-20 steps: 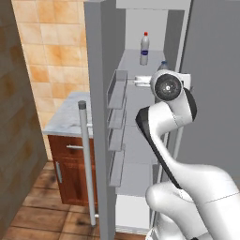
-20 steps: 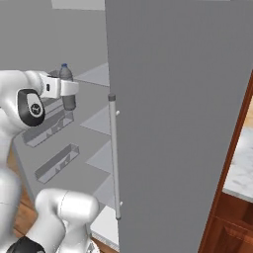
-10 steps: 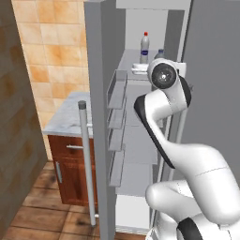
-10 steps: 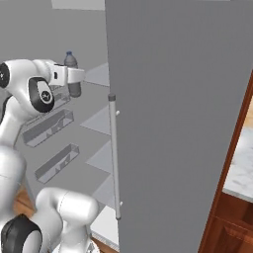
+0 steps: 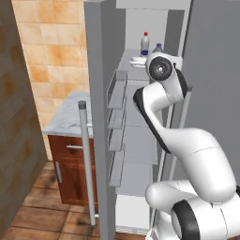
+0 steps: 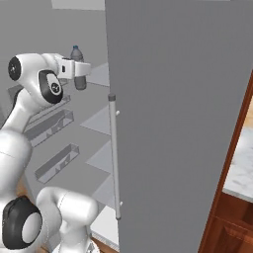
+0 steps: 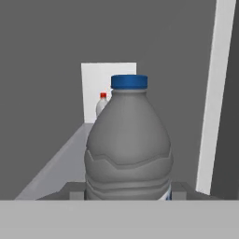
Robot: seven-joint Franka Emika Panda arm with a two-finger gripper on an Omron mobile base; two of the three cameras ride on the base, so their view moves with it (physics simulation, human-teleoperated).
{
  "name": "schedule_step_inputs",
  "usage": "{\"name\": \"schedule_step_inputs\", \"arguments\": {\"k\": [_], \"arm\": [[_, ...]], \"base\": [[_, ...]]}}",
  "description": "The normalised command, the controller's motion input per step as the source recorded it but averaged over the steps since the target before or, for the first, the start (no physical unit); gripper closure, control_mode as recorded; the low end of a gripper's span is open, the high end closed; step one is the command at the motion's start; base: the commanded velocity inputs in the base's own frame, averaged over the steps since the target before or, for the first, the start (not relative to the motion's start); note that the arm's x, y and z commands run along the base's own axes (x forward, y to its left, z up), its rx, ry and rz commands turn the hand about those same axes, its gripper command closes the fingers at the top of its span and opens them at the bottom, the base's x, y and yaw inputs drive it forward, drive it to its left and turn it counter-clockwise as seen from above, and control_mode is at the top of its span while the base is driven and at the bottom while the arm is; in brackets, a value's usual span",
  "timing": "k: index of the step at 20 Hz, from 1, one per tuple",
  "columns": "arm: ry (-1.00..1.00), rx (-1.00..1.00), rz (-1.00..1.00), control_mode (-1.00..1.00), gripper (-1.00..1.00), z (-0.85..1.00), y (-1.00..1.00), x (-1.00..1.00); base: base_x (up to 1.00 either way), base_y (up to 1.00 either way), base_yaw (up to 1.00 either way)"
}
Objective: Take the bottled waters from the counter and place them in the freezer to freeze. Close the freezer door after placing the bottles.
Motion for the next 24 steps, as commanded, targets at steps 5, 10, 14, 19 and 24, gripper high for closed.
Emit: {"name": "schedule_step_inputs", "arguments": {"k": [5, 10, 14, 19, 24], "arm": [[-0.09, 0.0, 0.0, -1.0, 1.0, 0.0, -0.04, 0.38], [-0.01, 0.0, 0.0, -1.0, 1.0, 0.0, 0.0, 0.44], [0.0, 0.0, 0.0, -1.0, 1.0, 0.0, 0.0, 0.46], [0.0, 0.0, 0.0, -1.0, 1.0, 0.0, -0.01, 0.49], [0.01, 0.0, 0.0, -1.0, 1.0, -0.01, -0.04, 0.4]], "base": [[0.0, 0.0, 0.0], [0.0, 0.0, 0.0], [0.0, 0.0, 0.0], [0.0, 0.0, 0.0], [0.0, 0.0, 0.0]]}}
